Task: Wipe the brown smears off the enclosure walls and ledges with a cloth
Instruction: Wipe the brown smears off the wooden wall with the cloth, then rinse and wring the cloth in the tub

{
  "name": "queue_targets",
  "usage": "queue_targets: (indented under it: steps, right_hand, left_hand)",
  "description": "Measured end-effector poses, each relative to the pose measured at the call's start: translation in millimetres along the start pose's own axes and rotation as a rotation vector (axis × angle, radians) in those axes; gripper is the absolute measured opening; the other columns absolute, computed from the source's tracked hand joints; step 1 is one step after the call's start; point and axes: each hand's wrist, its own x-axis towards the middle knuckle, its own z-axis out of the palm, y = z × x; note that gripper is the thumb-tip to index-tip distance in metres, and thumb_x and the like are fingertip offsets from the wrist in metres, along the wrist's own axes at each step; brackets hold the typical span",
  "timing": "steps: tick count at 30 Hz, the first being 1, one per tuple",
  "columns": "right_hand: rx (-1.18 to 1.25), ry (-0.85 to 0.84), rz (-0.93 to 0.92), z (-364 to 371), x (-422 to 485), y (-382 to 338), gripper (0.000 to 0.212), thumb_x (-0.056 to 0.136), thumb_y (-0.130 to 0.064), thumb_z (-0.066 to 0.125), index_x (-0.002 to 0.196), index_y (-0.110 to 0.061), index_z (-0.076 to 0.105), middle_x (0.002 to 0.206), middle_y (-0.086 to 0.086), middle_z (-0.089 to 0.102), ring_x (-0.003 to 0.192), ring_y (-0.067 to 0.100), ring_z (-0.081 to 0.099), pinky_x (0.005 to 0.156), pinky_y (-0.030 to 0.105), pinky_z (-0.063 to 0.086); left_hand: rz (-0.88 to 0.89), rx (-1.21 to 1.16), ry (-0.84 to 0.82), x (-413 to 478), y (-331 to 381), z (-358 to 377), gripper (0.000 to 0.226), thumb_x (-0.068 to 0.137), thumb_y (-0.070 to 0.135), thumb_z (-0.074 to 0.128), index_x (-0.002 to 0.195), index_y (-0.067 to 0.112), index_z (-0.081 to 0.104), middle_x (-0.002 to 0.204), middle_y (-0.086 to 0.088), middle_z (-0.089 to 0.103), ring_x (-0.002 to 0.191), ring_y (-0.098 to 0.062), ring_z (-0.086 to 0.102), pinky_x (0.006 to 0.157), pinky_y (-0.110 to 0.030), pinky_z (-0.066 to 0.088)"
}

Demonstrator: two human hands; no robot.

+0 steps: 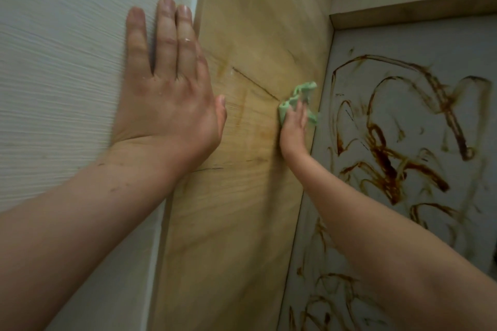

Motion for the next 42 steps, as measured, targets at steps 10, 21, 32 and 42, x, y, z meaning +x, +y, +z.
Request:
queue_targets:
  steps: [10,21,32,42]
  right_hand:
    - [0.044,-0.074,0.776,6,-39,66,0.097,0.086,-0.09,0.009,0.165,-0.035,0.002,0.174,0.007,0.004,0.159,0.031,0.008,0.126,0.062,0.009]
    - [0.09,-0.114,0.267,-3,-80,-102,0.063,0.108,-0.057,0.027,0.163,-0.026,0.026,0.168,-0.001,0.028,0.155,0.023,0.024,0.128,0.045,0.018]
    - [0.112,-0.432,0.566,-157,-152,-174,0.052,0.1,-0.055,0.055,0.129,-0.014,0.071,0.123,0.014,0.074,0.116,0.035,0.069,0.108,0.055,0.048]
    - [-0.333,-0.849,0.771,-144,-327,-138,0.066,0.102,-0.06,0.039,0.134,-0.011,0.068,0.132,0.018,0.069,0.126,0.037,0.062,0.115,0.053,0.041]
  left_hand:
    - [0.011,0.01,0.0,0,0,5,0.085,0.103,0.051,0.011,0.155,-0.015,0.017,0.166,-0.034,0.002,0.154,-0.051,-0.002,0.123,-0.065,0.001]
    - [0.048,-0.002,-0.103,0,-4,-2,0.08,0.103,0.048,0.015,0.155,-0.013,0.02,0.166,-0.034,0.004,0.154,-0.051,0.002,0.123,-0.065,0.0]
    - [-0.296,-0.82,-0.428,-55,15,-78,0.062,0.101,0.039,0.037,0.154,0.006,0.039,0.163,-0.018,0.029,0.156,-0.034,0.014,0.128,-0.054,0.007]
    - [-1.393,-1.841,-0.819,-359,122,-185,0.033,0.104,0.033,0.045,0.125,0.013,0.062,0.114,-0.002,0.065,0.102,-0.021,0.061,0.089,-0.037,0.053]
